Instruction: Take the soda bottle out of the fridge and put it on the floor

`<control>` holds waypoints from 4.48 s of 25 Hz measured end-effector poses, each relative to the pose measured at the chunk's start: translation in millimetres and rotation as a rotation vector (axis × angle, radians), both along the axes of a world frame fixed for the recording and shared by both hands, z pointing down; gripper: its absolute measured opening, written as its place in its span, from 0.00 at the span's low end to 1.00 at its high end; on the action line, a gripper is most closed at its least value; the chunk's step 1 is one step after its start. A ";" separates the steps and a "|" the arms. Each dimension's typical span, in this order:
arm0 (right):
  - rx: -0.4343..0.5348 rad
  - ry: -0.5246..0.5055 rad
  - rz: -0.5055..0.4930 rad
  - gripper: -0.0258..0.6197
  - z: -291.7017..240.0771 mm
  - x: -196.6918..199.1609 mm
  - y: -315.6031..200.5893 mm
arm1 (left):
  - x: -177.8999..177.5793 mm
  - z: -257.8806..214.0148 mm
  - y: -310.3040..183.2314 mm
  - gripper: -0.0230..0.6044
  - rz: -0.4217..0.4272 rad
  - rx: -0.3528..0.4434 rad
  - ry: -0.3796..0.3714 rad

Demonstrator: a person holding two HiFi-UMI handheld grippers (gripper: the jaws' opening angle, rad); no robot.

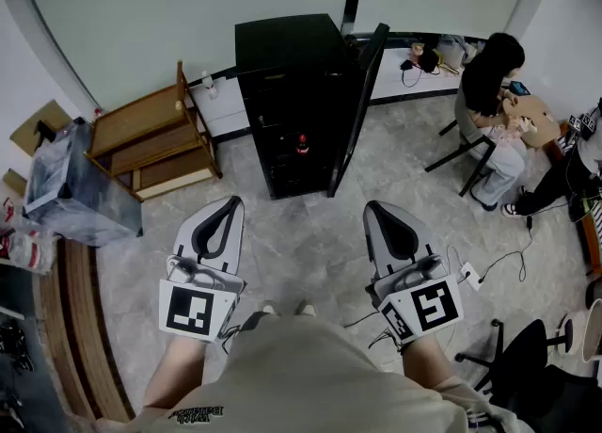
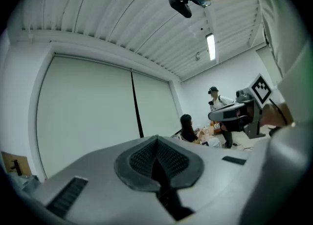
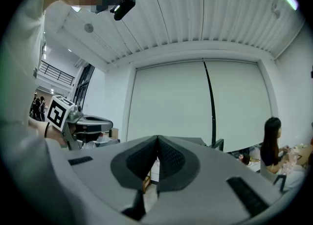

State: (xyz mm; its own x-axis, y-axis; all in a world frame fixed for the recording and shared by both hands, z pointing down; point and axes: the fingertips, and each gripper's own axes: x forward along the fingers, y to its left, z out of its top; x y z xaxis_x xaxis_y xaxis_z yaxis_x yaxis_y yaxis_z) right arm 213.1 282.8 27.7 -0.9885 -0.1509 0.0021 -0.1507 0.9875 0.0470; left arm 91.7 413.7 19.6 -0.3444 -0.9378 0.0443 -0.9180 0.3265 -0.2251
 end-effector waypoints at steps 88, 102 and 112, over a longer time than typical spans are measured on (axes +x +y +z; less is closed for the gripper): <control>-0.079 0.211 0.144 0.03 75.2 -381.5 -181.2 | -363.1 73.9 -212.1 0.05 0.256 -0.124 0.068; -0.123 0.244 0.100 0.03 96.6 -365.1 -231.3 | -342.3 99.8 -265.4 0.05 0.203 -0.211 0.101; -0.181 0.278 0.113 0.03 133.1 -358.7 -263.8 | -318.5 150.1 -321.5 0.15 0.290 -0.318 0.121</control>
State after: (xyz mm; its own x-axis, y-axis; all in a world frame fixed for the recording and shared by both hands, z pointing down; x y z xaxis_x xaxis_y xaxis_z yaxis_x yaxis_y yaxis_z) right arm -145.5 18.9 160.8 -0.9237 -0.2317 0.3053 -0.2653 0.9614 -0.0732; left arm -226.7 92.2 169.7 -0.0442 -0.9279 0.3702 -0.9872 -0.0162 -0.1584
